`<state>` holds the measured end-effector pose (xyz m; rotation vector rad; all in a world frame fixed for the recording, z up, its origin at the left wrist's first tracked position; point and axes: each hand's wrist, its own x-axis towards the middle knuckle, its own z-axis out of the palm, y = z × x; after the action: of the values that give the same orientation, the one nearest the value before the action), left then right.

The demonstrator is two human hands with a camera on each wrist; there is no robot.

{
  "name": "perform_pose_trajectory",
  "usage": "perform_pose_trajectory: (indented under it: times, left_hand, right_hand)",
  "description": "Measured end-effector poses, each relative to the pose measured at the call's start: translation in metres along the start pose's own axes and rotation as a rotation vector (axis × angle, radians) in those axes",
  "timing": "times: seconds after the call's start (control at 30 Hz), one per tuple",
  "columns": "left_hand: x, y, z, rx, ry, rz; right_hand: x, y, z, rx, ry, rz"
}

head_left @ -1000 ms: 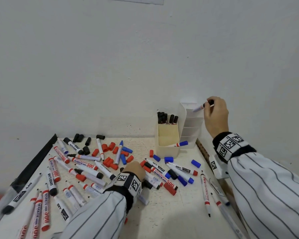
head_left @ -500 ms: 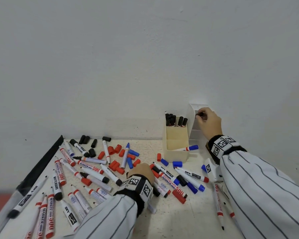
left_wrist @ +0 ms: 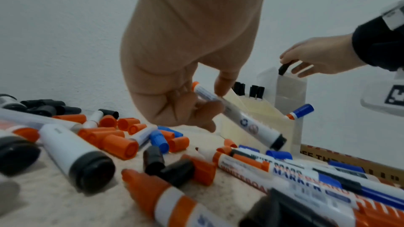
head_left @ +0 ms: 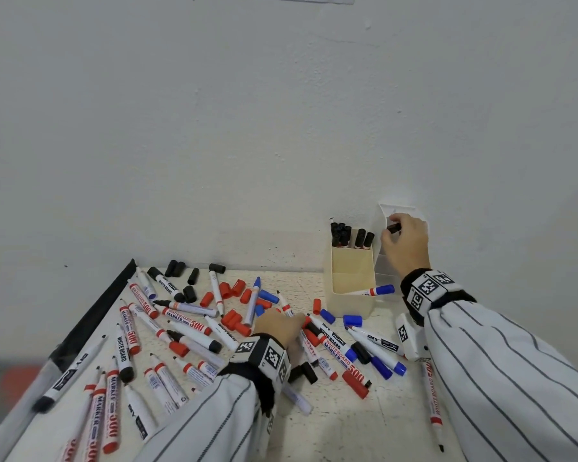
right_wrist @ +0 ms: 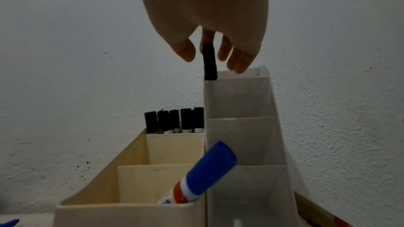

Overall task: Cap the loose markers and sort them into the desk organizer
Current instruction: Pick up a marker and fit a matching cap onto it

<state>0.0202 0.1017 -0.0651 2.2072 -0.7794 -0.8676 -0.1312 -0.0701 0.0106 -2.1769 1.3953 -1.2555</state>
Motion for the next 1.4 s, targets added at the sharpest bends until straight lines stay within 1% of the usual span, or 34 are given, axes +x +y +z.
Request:
perform_pose_trajectory:
  times: [0.07,0.17,0.23,0.3,0.4,0.47,0.53,0.6,0.67,0.73,0.77,0.8,0.87,0.9,0.93,0.97,1.0,1.1,1.17,1.23,1.3,1.4]
  left_hand:
    - [-0.001,0.0,-0.011,-0.1,0.035,0.046]
    - [-0.007,-0.001,-0.033,-0.281,0.109,0.098]
    - [-0.008,-0.007,-0.05,-0.318,0.166,0.114]
    - [-0.007,-0.014,-0.068,-0.33,0.24,0.102]
    - [-0.008,-0.033,-0.098,-0.349,0.326,0.03]
    - [-0.012,-0.049,-0.121,-0.306,0.361,0.016]
    - [-0.017,-0.067,-0.142,-0.243,0.376,0.018]
    - [-0.02,-0.085,-0.162,-0.215,0.409,-0.004]
    - [-0.023,-0.104,-0.178,-0.219,0.432,-0.036]
    - [-0.027,-0.121,-0.19,-0.238,0.456,-0.058]
    - [-0.028,-0.129,-0.196,-0.239,0.47,-0.063]
    - [-0.029,-0.136,-0.2,-0.237,0.476,-0.075]
    - [-0.032,-0.148,-0.206,-0.239,0.461,-0.099]
    - [-0.032,-0.153,-0.209,-0.238,0.445,-0.105]
    - [-0.033,-0.157,-0.211,-0.244,0.433,-0.112]
    - [-0.034,-0.16,-0.213,-0.254,0.421,-0.12]
    - [-0.035,-0.163,-0.214,-0.269,0.411,-0.128]
    - [-0.038,-0.167,-0.216,-0.342,0.36,-0.149]
    - [-0.039,-0.168,-0.216,-0.347,0.328,-0.153]
    - [-0.039,-0.17,-0.216,-0.351,0.28,-0.163]
    - [-0.038,-0.172,-0.214,-0.35,0.233,-0.167]
    - [-0.036,-0.173,-0.211,-0.332,0.217,-0.165]
  right_hand:
    - [-0.003,-0.003,0.001,-0.015,0.045,-0.006]
    - [-0.011,-0.015,0.004,-0.09,0.183,0.003]
    - [-0.017,-0.028,0.01,-0.081,0.241,-0.048]
    - [-0.021,-0.04,0.019,-0.029,0.235,-0.117]
    - [-0.029,-0.063,0.036,0.08,0.189,-0.186]
    - [-0.039,-0.081,0.048,0.173,0.11,-0.219]
    - [-0.052,-0.098,0.061,0.233,-0.026,-0.255]
    - [-0.069,-0.114,0.076,0.235,-0.185,-0.294]
    - [-0.088,-0.13,0.092,0.222,-0.313,-0.348]
    - [-0.105,-0.145,0.107,0.203,-0.465,-0.358]
    - [-0.112,-0.152,0.113,0.184,-0.583,-0.323]
    - [-0.119,-0.158,0.119,0.136,-0.74,-0.282]
    - [-0.132,-0.164,0.13,-0.039,-1.057,-0.276]
    - [-0.137,-0.166,0.134,-0.14,-1.173,-0.295]
    - [-0.143,-0.167,0.137,-0.236,-1.255,-0.302]
    - [-0.148,-0.166,0.14,-0.31,-1.299,-0.303]
    - [-0.152,-0.167,0.142,-0.365,-1.304,-0.307]
    - [-0.156,-0.171,0.151,-0.433,-1.186,-0.383]
    - [-0.155,-0.172,0.155,-0.477,-1.105,-0.408]
    - [-0.15,-0.17,0.159,-0.484,-1.079,-0.351]
    - [-0.145,-0.17,0.156,-0.535,-1.092,-0.265]
    - [-0.135,-0.168,0.145,-0.748,-1.147,-0.251]
